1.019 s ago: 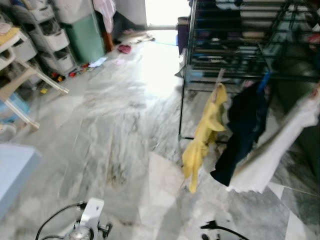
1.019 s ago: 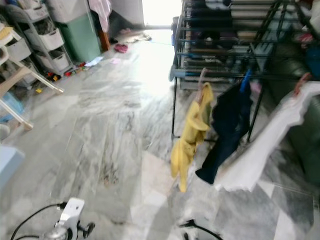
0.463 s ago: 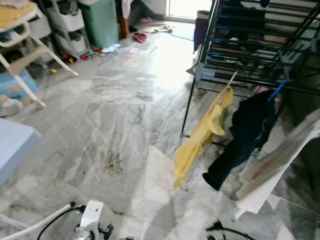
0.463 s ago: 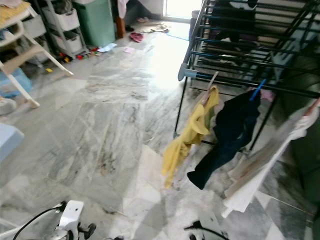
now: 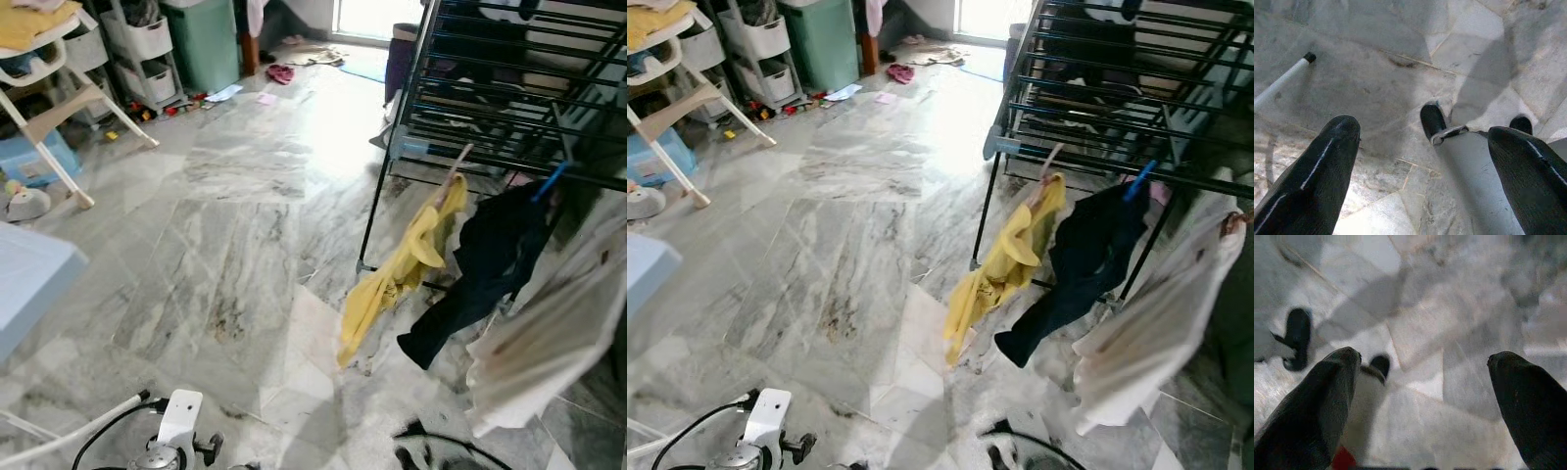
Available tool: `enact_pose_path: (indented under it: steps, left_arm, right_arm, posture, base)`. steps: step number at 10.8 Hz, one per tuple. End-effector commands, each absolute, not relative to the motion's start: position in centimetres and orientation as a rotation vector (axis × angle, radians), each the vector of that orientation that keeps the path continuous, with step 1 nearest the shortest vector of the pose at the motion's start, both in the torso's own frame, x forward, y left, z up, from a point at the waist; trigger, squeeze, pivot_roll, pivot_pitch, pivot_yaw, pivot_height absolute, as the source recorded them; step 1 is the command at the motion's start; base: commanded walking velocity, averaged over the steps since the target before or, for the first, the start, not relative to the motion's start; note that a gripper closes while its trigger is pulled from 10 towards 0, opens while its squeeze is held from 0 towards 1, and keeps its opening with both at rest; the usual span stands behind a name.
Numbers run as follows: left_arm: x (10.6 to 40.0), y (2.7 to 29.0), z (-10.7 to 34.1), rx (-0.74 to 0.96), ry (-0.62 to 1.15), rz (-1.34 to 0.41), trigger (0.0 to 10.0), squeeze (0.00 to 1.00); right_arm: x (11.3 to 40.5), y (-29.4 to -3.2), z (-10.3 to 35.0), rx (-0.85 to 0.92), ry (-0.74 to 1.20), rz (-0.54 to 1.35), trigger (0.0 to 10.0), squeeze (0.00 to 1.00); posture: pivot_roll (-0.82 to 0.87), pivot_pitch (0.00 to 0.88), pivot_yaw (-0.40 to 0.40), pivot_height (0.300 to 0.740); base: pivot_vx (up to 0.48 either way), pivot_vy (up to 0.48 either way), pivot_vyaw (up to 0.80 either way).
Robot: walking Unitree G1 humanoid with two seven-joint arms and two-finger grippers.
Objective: Hang hanger
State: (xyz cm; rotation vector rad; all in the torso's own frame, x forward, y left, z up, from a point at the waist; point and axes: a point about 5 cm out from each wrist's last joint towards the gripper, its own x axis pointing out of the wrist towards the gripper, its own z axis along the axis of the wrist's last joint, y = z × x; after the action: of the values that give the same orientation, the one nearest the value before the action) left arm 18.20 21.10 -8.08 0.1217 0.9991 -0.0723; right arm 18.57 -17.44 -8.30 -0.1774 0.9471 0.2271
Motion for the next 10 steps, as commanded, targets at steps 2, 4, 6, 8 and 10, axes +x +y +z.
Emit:
enact_pose_path:
  steps: [2,4,6,8,10]
  left_arm:
    - [18.2,21.3,-8.1,0.13,1.005,-0.062,10.0,0.0]
    - [18.5,21.2,-7.9,0.097,0.981,-0.071,10.0,0.0]
    - [18.3,21.3,-8.0,0.079,1.004,-0.055,10.0,0.0]
    - [18.4,21.4,-8.0,0.108,1.015,-0.073,10.0,0.0]
    - [18.4,21.4,-8.0,0.12,1.02,-0.086,10.0,0.0]
  right_arm:
    - [18.0,-17.1,-8.6,-0.174,0.965,0.227,10.0,0.0]
    - [17.9,-16.5,-8.7,-0.154,0.976,0.214,10.0,0.0]
    - [17.9,-16.2,-8.8,-0.137,0.991,0.189,10.0,0.0]
    - [18.0,-15.9,-8.8,-0.133,1.0,0.174,10.0,0.0]
    - [18.0,-15.6,-8.9,-0.126,1.001,0.163,10.0,0.0]
  posture:
    - [-0.12,0.056,-0.012,0.74]
    - [-0.12,0.054,-0.002,0.74]
    - [-0.13,0.053,0.007,0.74]
    - [-0.13,0.052,0.018,0.74]
    - [-0.14,0.051,0.022,0.74]
  base:
    - [0.0,0.0,0.0]
    - [0.0,0.0,0.0]
    - [0.0,0.0,0.0]
    - [0.0,0.0,0.0]
    - [0.0,0.0,0.0]
